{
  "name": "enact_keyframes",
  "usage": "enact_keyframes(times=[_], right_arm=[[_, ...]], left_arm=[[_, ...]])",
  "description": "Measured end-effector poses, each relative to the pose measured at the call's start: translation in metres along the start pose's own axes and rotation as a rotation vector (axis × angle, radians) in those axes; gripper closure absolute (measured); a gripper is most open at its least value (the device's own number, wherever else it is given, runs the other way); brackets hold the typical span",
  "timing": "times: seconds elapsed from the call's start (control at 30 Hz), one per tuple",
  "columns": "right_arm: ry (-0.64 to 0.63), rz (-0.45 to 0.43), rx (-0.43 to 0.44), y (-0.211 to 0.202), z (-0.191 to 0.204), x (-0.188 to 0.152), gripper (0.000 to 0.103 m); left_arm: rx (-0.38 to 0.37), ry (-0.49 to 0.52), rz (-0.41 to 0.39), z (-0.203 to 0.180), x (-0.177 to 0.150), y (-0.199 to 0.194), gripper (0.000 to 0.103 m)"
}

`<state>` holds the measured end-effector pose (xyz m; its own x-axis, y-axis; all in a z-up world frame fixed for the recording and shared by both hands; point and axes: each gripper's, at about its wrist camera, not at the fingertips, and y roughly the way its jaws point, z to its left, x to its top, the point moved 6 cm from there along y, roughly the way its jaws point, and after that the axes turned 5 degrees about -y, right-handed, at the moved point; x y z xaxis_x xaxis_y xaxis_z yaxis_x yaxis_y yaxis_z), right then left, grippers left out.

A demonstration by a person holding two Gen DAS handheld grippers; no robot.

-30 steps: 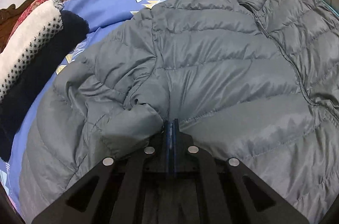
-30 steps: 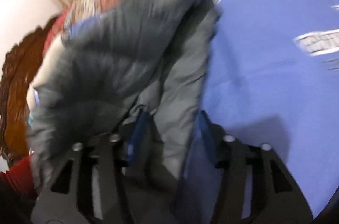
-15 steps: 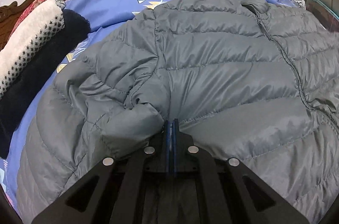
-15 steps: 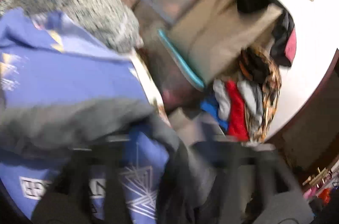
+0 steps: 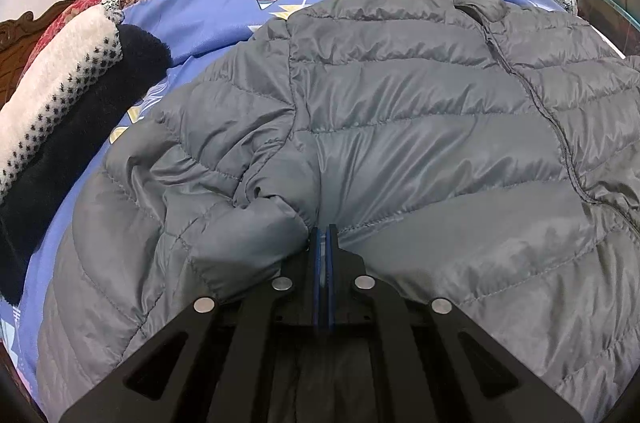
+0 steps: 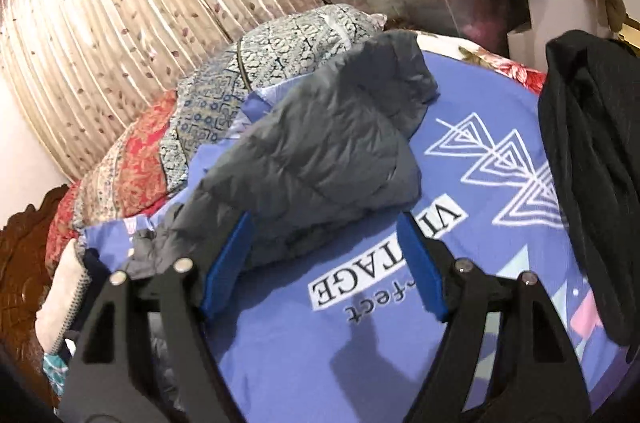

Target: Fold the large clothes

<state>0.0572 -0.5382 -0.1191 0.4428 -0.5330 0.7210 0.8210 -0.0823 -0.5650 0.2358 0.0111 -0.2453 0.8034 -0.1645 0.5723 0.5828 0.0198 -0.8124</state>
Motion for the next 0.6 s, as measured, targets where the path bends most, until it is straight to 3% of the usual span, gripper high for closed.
enact_keyframes(times=[0.37,0.43,0.53,0.6], right_arm=[[0.003,0.060,-0.140,0.010,-0.031,0.016,0.031],[0.036,0.057,-0.134,0.009,-0.035,0.021,0.031],[0.137,0.022,-0.115,0.001,-0.041,0.047,0.018],[0.228,-0.009,-0.099,-0.001,-0.047,0.073,0.016]], left_arm=[[0.007,0.002,-0.005,-0.001,-0.001,-0.001,0.077],[0.011,0.005,-0.008,-0.001,-0.001,-0.001,0.077],[0.019,0.010,-0.014,-0.002,-0.001,-0.001,0.077],[0.020,0.010,-0.017,-0.002,-0.001,-0.001,0.077]])
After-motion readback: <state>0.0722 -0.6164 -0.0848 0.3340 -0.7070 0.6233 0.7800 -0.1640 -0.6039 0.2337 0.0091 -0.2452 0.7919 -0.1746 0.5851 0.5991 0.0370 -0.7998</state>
